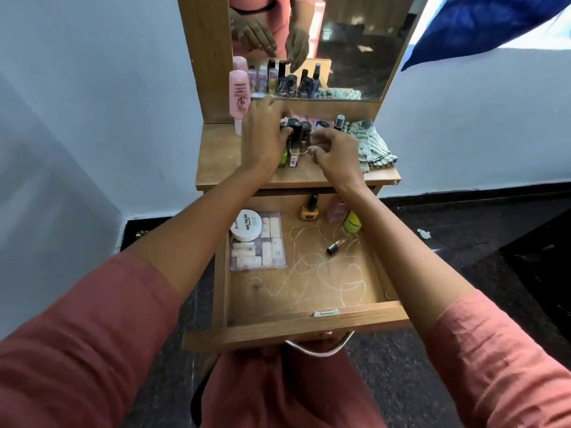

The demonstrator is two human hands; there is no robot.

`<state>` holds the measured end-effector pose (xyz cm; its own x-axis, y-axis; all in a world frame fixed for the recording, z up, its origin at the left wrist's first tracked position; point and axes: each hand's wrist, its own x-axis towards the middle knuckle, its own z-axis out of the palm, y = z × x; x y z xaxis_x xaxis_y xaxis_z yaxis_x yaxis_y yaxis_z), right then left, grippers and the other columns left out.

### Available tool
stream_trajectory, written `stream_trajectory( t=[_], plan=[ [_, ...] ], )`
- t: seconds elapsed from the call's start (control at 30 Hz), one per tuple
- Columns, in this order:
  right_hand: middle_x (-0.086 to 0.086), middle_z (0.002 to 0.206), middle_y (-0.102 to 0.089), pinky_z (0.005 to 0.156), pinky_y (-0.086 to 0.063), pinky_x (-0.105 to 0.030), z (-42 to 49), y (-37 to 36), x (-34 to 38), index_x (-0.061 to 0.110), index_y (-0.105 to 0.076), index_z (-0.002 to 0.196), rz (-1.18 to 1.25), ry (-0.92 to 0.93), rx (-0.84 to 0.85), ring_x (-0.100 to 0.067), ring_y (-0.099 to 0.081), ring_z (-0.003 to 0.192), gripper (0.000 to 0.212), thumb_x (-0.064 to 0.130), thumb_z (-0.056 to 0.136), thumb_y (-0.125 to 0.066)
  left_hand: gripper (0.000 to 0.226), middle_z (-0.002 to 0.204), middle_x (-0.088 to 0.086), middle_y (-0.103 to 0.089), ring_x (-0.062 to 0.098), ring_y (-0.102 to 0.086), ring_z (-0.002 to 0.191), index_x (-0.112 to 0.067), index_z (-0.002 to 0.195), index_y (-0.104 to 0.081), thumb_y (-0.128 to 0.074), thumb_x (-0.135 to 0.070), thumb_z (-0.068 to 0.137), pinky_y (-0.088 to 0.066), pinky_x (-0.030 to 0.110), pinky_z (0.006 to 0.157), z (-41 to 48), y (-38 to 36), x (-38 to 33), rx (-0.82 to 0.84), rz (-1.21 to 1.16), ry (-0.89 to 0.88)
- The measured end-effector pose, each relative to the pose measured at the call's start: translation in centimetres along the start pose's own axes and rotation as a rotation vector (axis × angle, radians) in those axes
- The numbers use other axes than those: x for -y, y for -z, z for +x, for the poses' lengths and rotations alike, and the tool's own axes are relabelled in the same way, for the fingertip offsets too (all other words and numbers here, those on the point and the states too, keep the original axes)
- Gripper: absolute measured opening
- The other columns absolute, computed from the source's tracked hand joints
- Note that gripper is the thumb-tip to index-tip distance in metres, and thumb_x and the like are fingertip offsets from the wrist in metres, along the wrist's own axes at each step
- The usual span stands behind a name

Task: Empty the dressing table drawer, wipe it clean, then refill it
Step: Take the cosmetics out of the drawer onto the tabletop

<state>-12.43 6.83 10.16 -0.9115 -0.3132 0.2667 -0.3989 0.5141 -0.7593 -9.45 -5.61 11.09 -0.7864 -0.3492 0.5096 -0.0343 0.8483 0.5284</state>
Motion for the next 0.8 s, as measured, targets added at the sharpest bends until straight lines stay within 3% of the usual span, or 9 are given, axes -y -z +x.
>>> stream_trajectory(
  t=[0.13, 0.27, 0.37, 0.4, 0.57, 0.7, 0.8],
  plan=[
    [-0.011, 0.094, -0.066, 0.072, -0.051, -0.009, -2.6, 1.5, -1.9, -0.002, -0.066, 0.099, 0.019, -0.031, -0.008, -0.018, -0.063, 0.084, 0.016, -0.002, 0.084, -0.059, 0.013, 0.1, 0.007, -0.063, 0.019, -0.055, 0.098, -0.008, 0.095, -0.065, -0.062, -0.006, 0.083, -0.044, 0.026, 0.081, -2.9, -1.0, -0.7, 0.021, -0.119, -0.038],
    [-0.018, 0.084, -0.066, 0.056, -0.059, -0.032, -5.2, 1.8, -4.8, 0.004, -0.064, 0.084, -0.025, -0.196, 0.048, -0.028, -0.065, 0.063, 0.01, -0.002, 0.086, -0.056, 0.006, 0.09, 0.007, -0.063, 0.016, -0.057, 0.083, -0.006, 0.088, -0.063, -0.06, -0.004, 0.084, -0.052, 0.03, 0.072, -6.7, -3.2, -0.8, 0.062, -0.222, -0.036],
    [-0.016, 0.083, -0.068, 0.05, -0.046, -0.01, -7.0, 1.8, -6.8, -0.003, -0.07, 0.084, -0.162, -0.289, 0.079, -0.021, -0.063, 0.07, 0.014, -0.001, 0.084, -0.056, 0.008, 0.09, 0.01, -0.066, 0.021, -0.061, 0.083, -0.004, 0.087, -0.064, -0.059, 0.0, 0.082, -0.052, 0.036, 0.074, -9.0, -5.0, -0.3, 0.115, -0.267, 0.037],
    [-0.016, 0.086, -0.068, 0.048, -0.04, -0.011, -7.6, 1.8, -7.4, -0.004, -0.07, 0.088, -0.208, -0.337, 0.097, -0.021, -0.061, 0.073, 0.015, 0.002, 0.084, -0.057, 0.009, 0.091, 0.011, -0.066, 0.023, -0.061, 0.084, -0.004, 0.088, -0.065, -0.059, 0.001, 0.082, -0.052, 0.038, 0.076, -9.6, -5.6, 0.0, 0.138, -0.281, 0.075],
    [-0.022, 0.106, -0.064, 0.075, -0.046, -0.034, -8.8, 0.3, -10.0, -0.006, -0.062, 0.098, -0.351, -0.568, 0.111, -0.036, -0.061, 0.098, 0.032, 0.024, 0.086, -0.063, 0.018, 0.098, 0.015, -0.067, 0.024, -0.062, 0.091, -0.001, 0.099, -0.065, -0.057, 0.005, 0.083, -0.05, 0.035, 0.083, -11.0, -7.5, 1.0, 0.239, -0.291, 0.263],
    [-0.02, 0.112, -0.062, 0.085, -0.048, -0.039, -8.6, -0.9, -10.4, -0.004, -0.059, 0.104, -0.356, -0.666, 0.131, -0.037, -0.06, 0.105, 0.038, 0.03, 0.086, -0.063, 0.028, 0.106, 0.015, -0.065, 0.025, -0.062, 0.098, -0.002, 0.109, -0.062, -0.06, 0.003, 0.082, -0.05, 0.035, 0.087, -10.7, -8.8, 0.7, 0.278, -0.277, 0.342],
    [-0.019, 0.109, -0.065, 0.084, -0.05, -0.038, -8.5, -1.7, -10.6, -0.003, -0.06, 0.103, -0.322, -0.726, 0.144, -0.035, -0.063, 0.102, 0.035, 0.026, 0.084, -0.064, 0.031, 0.111, 0.014, -0.064, 0.025, -0.061, 0.101, -0.004, 0.113, -0.061, -0.062, -0.001, 0.083, -0.05, 0.032, 0.086, -10.1, -9.4, 0.1, 0.287, -0.257, 0.372]
  ],
)
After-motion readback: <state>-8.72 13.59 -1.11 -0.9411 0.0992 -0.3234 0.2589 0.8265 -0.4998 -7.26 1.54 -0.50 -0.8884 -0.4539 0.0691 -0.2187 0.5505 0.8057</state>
